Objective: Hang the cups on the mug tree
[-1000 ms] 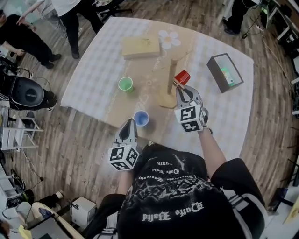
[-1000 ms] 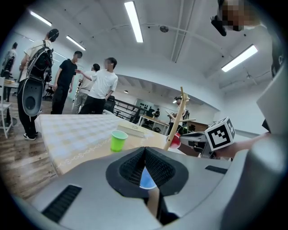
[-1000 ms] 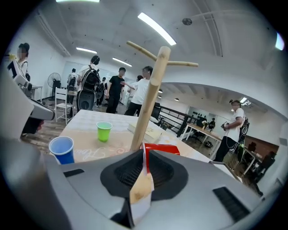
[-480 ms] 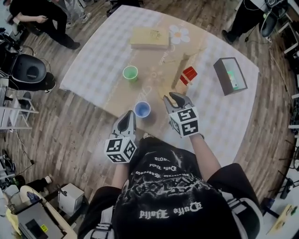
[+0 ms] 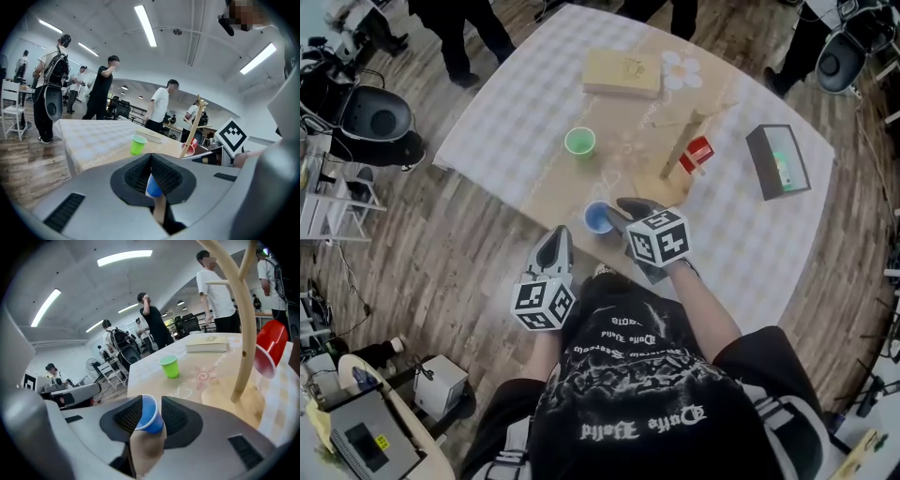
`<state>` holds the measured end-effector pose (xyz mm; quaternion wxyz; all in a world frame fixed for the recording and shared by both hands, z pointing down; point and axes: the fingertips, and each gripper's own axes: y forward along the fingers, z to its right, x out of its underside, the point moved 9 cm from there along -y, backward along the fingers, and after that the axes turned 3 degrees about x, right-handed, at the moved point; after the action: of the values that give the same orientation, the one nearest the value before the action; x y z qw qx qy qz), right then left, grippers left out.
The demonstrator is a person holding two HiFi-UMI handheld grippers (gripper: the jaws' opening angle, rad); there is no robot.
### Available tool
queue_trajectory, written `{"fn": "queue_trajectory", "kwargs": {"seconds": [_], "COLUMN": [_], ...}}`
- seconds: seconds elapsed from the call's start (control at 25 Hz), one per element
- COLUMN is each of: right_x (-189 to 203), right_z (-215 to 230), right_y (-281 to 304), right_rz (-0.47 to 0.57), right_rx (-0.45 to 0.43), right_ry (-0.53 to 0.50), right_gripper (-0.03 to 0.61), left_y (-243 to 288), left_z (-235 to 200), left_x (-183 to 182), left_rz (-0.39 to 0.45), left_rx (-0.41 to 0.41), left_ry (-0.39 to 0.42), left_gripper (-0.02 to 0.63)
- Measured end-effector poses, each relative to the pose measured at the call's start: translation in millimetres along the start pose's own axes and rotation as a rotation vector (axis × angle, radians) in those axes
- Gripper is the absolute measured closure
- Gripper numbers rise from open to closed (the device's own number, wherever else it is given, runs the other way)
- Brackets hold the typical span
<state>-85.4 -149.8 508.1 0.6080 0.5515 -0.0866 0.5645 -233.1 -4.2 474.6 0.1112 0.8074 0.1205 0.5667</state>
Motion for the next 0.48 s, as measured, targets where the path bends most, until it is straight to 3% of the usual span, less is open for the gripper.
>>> {"fn": "queue_trajectory", "kwargs": {"seconds": [0.2,0.36,0.48], "right_x": [2.4,1.1,1.3], "right_z": [-5.4,-3.9,1.3], "right_y": [11.1,11.4,13.2], "right_rz": [-0.056,-0.05,-0.062], "right_rx": [-0.003,0.042,0.048], "right_ry": [-0.01,-0.028,-0.033], "right_gripper": [0.445,0.543,0.551], "left_y": [-5.3,-4.9,-1.5], "left_z": [-5.2,-4.7,-4.0], "left_x": [-1.1,-2.2,-1.7], "left_rz": [-0.004,-0.004,-0.004], "left_rx": [-0.021,-0.019,-0.016], "left_ry": [-0.009,-0.005,-0.003], "left_gripper": [0.594,0.594,0.594]}}
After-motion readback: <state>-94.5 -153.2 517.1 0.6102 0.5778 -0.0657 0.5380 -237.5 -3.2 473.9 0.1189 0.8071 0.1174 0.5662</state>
